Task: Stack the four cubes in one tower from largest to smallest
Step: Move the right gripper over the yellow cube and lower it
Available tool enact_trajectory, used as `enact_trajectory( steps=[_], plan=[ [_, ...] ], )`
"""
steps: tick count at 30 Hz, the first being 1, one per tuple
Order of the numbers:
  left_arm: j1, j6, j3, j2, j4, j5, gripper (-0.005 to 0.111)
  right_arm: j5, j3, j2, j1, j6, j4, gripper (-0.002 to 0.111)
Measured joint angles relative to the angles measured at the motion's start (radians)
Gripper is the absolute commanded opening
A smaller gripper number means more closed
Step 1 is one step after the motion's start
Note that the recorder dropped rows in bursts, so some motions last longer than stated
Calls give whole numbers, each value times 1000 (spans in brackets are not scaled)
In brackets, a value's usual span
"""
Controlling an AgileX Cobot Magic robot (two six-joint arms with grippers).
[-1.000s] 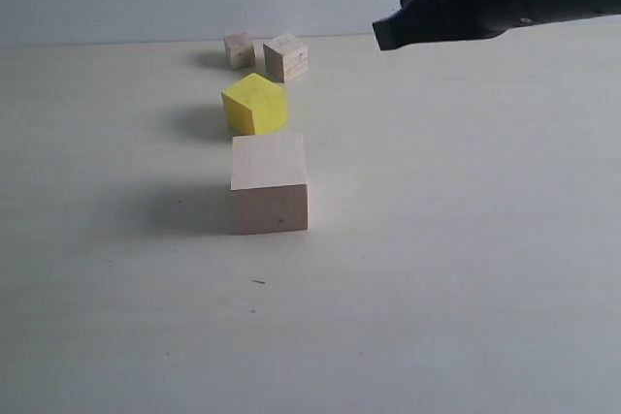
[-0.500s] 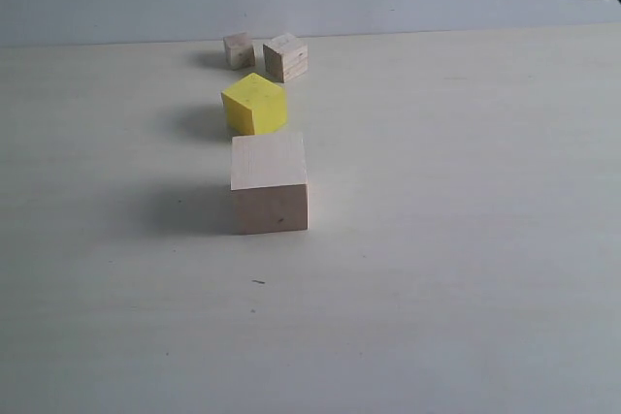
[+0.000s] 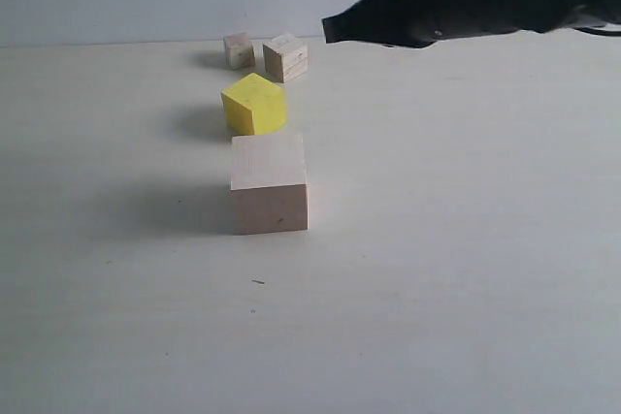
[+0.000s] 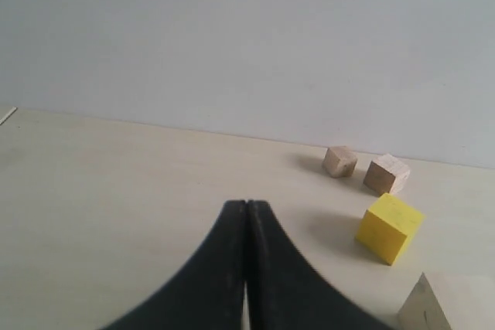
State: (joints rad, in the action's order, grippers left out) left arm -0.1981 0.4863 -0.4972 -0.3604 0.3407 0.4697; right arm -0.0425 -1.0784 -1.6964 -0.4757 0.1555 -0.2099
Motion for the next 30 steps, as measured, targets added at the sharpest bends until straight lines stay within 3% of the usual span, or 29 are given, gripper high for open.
enact_trajectory(
  steps=[4, 7, 13, 14, 24, 30],
  plan=[
    [0, -7, 0, 0, -10, 0, 0, -184, -192, -105, 0, 73, 2, 1],
    [0, -7, 0, 0, -26, 0, 0, -342, -404, -219, -5, 146, 2, 13],
    [0, -7, 0, 0, -31, 0, 0, -539, -665, -401, -115, 278, 2, 68],
    [0, -9, 0, 0, -31, 0, 0, -547, -685, -424, -141, 282, 2, 71],
    [0, -11, 0, 0, -37, 0, 0, -442, -727, -520, -187, 270, 8, 72],
    [0, -14, 0, 0, -42, 0, 0, -441, -771, -571, -187, 162, 119, 72]
  ],
)
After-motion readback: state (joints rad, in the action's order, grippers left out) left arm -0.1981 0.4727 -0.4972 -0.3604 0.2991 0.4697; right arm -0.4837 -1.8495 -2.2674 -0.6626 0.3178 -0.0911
